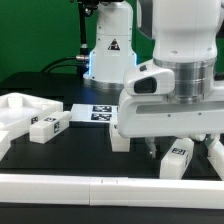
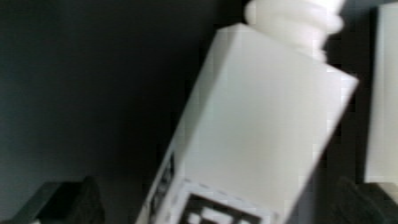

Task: Assemble desk

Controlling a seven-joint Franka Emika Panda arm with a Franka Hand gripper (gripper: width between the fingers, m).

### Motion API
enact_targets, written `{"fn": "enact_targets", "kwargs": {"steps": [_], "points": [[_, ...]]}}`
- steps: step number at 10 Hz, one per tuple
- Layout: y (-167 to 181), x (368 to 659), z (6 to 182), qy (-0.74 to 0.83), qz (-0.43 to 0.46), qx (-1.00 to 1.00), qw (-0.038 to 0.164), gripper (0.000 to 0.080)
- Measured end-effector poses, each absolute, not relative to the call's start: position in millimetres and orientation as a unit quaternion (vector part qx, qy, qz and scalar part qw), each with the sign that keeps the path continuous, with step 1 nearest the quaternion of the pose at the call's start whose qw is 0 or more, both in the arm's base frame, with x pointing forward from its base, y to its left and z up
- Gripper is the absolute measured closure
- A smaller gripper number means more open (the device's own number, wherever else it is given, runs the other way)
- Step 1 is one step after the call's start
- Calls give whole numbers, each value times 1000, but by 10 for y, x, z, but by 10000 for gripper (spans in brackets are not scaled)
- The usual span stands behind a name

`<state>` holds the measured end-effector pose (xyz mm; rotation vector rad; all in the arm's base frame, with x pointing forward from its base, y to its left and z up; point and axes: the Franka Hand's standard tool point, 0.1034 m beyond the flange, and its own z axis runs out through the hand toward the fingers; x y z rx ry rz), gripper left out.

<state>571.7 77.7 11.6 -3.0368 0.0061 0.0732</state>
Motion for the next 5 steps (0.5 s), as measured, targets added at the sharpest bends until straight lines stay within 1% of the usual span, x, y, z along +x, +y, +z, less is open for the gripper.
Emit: {"fn": "enact_targets", "kwargs": {"steps": [2, 4, 5], "points": [[766, 5712, 100, -10, 15, -998, 52, 149], [766, 5712, 100, -10, 15, -998, 52, 418], [767, 5712, 100, -10, 15, -998, 52, 523]]}}
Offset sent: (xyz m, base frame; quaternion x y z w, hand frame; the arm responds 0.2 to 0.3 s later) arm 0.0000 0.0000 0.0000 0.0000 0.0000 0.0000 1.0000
